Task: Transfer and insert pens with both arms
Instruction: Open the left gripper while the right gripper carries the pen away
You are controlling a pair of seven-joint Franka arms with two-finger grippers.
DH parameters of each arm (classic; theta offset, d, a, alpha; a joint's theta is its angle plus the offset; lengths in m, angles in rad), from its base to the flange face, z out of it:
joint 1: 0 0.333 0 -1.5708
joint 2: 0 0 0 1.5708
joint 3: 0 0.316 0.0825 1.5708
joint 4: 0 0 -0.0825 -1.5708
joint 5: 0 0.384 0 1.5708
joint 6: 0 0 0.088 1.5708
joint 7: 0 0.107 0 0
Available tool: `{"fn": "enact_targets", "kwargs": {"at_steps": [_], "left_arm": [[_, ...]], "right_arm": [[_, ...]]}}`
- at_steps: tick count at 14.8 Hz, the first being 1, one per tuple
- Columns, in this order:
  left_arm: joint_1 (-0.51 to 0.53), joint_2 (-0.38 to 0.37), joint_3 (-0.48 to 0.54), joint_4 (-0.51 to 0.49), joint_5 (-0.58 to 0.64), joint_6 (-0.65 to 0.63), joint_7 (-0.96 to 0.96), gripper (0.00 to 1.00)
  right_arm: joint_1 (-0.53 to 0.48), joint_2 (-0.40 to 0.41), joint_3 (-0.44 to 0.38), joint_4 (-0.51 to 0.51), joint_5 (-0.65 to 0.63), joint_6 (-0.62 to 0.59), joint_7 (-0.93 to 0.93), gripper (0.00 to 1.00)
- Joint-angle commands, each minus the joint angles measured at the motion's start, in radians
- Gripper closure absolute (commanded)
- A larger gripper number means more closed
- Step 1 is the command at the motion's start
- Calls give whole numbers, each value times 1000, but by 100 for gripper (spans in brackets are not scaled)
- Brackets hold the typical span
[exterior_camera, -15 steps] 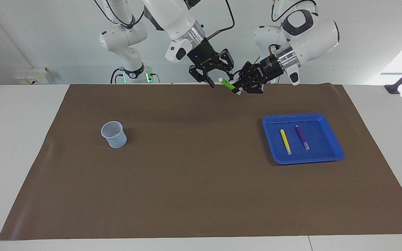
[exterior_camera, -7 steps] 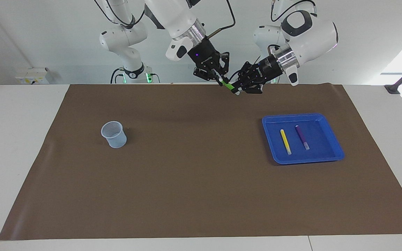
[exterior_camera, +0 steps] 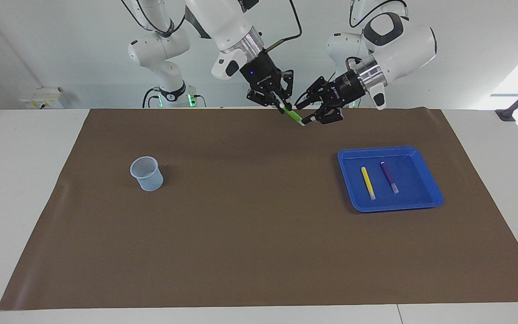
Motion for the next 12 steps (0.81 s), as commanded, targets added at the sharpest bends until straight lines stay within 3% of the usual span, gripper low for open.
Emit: {"fn": "enact_targets", "kwargs": {"at_steps": [1,8,12], "left_arm": [[7,-34,8,-35,-9,12,-8,0],[116,-31,9,-35,83,-3,5,0],[174,-31,9,-27,168,-96,106,0]], "right_arm": [[-19,7,1,11,-51,-20,-35,100],[-134,-12,-4,-12,-256,-177,-194,100],[-243,-62,-4,-124,-327,-192,-282,100]]}}
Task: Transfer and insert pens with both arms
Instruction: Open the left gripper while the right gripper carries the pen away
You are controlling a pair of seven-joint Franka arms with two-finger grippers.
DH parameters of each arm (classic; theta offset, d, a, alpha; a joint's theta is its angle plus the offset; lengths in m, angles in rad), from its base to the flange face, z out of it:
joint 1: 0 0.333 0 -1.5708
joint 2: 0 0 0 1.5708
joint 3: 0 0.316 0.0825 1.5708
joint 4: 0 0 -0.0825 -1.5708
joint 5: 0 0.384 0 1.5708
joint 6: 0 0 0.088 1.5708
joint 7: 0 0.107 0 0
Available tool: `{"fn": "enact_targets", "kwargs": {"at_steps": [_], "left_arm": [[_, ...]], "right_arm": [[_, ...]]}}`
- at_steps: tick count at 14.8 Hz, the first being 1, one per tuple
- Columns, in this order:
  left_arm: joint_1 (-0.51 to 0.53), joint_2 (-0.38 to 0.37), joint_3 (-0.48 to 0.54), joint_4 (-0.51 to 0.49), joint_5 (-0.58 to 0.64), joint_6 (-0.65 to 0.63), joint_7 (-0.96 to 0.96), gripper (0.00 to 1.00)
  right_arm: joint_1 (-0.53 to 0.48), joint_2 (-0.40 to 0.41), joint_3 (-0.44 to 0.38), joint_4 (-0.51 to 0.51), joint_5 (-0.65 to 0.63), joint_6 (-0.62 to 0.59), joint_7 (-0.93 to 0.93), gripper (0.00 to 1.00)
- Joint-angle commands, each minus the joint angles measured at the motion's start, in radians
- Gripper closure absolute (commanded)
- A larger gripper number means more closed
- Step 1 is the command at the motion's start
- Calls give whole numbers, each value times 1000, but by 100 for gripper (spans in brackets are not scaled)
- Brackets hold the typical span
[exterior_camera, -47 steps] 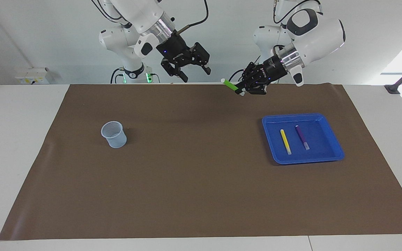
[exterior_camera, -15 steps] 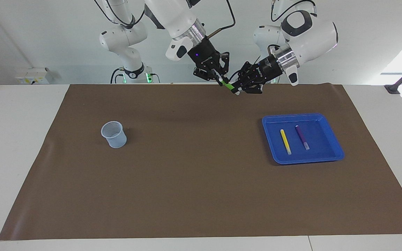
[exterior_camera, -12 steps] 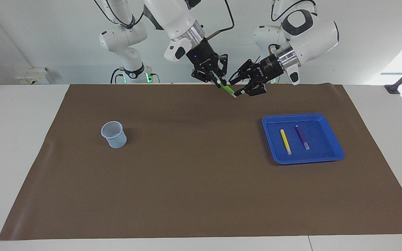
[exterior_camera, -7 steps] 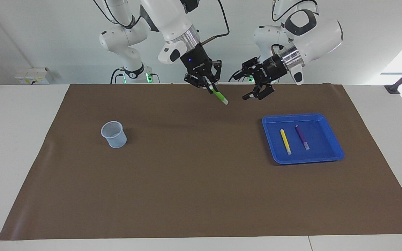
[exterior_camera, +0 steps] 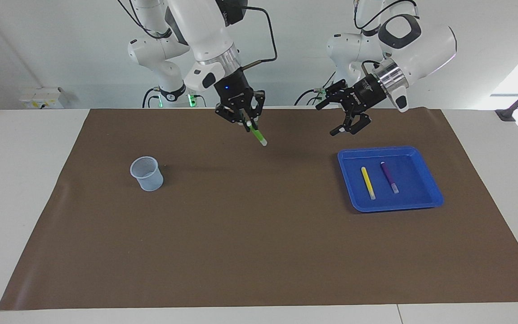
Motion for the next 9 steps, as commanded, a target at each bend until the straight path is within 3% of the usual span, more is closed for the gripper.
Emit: {"fn": "enact_targets", "kwargs": {"at_steps": [1,3,7,9], "left_arm": [[31,-30,-5,-20,75,-81,105,0],[31,-28,-3,-17,144,-104,159,0],[29,-4,-3,23,427,-109,211,0],[52,-5,2,16,442,-117,283,0]], "right_arm": [[-79,-72,9,-132,-37,12,-65,100],[-123,-101,11,-203,-89,24,-101,100],[-243,-154,11,-317,-169,38,-212,100],[-294,-157,9,-327,-179,35,-276,100]]}}
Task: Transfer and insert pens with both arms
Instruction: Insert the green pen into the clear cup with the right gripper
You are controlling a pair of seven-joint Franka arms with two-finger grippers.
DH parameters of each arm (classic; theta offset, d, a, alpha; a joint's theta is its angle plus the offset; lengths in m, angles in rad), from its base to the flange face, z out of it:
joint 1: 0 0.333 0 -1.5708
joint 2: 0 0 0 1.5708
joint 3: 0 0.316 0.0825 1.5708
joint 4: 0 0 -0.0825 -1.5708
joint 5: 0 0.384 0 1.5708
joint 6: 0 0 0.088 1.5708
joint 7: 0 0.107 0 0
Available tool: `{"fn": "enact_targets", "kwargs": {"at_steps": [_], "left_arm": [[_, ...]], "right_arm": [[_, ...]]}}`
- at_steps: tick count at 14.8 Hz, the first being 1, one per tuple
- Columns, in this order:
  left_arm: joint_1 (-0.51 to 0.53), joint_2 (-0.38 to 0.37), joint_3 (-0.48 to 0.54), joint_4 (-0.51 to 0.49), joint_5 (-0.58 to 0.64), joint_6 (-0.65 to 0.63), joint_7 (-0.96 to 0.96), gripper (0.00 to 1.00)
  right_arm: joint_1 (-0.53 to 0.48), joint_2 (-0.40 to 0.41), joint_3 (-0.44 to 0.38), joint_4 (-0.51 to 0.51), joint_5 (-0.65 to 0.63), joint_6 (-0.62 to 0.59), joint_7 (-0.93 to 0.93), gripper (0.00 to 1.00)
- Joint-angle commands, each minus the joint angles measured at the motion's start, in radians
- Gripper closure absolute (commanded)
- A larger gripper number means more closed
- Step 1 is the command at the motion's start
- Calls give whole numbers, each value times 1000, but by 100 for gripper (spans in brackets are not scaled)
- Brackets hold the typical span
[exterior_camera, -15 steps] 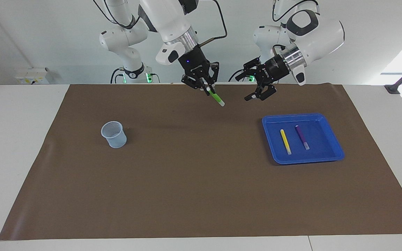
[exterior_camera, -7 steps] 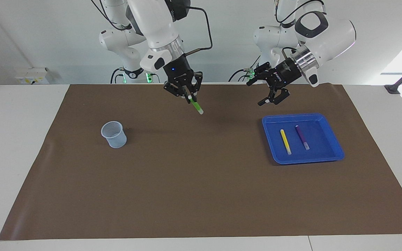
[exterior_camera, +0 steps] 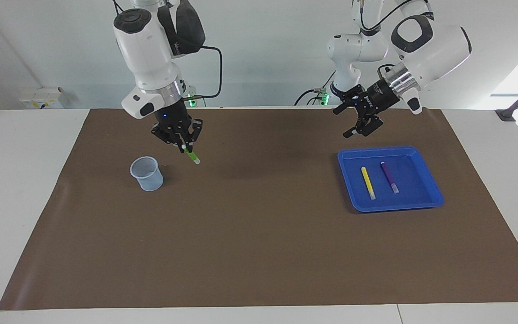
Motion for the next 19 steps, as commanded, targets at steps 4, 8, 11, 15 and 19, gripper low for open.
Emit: {"fn": "enact_targets", "kwargs": {"at_steps": [4,8,11,15,19], "left_arm": [[97,2,-1,-9,49,-27,291,0],[160,16,-1,-30,97,-15,532,0],[171,59,-1,-30,178,-4,695,0],[210,134,-1,-30,212,33,937,0],[210,224,-1,-30,327,119,1112,0]], "right_arm": [[-139,-77,15,-144,-41,96,-158,100],[-146,-112,16,-248,-41,224,-191,100],[-138,-146,16,-342,-40,308,-181,100],[-138,-140,16,-408,-38,399,-181,100],[-150,-132,16,-457,-37,475,-183,100]]}}
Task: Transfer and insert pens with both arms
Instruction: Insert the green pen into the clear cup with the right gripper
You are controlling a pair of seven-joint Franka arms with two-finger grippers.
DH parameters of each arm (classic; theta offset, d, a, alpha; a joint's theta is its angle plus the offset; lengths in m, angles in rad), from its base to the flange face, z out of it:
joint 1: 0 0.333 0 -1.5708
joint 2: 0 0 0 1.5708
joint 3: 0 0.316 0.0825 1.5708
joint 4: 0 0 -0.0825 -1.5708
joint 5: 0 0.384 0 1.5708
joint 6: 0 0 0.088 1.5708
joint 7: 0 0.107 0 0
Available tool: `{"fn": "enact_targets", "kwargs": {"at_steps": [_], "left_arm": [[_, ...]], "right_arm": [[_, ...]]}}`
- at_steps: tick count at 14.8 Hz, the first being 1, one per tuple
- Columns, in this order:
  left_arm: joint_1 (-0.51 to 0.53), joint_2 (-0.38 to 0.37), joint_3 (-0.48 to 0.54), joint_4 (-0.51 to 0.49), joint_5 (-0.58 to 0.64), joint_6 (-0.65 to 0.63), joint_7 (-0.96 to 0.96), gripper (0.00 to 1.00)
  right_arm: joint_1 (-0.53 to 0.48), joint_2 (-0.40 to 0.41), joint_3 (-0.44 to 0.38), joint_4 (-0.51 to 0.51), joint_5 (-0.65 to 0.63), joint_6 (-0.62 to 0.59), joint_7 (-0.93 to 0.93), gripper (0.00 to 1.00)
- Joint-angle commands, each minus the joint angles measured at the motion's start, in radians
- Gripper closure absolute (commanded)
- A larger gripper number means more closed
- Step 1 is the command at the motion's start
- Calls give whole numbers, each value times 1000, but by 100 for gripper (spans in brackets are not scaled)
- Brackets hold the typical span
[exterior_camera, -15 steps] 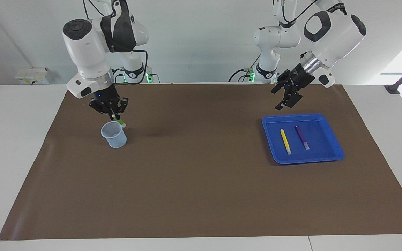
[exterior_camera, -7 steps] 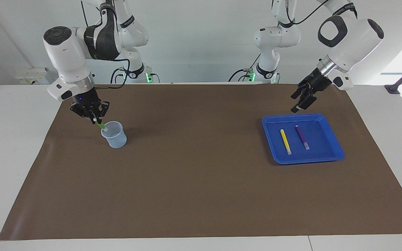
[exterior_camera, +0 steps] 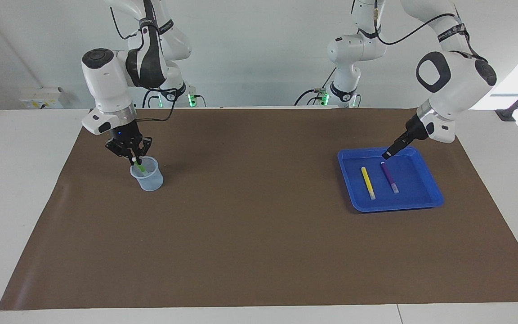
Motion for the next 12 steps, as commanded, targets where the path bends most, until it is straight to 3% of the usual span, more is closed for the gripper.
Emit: {"fn": "enact_targets", "kwargs": {"at_steps": [1,8,12], "left_arm": [[7,62,-7,-5,89,71,140,0],[16,132,-5,-80,159,252,341,0],[15,154,-5,-112,169,294,410,11]], "right_arm": [[-19,-19,3,-57,-14,60,-9,100],[-51,-28,3,-92,-13,83,-16,100],[-53,-24,1,-104,3,111,-11,100]]}}
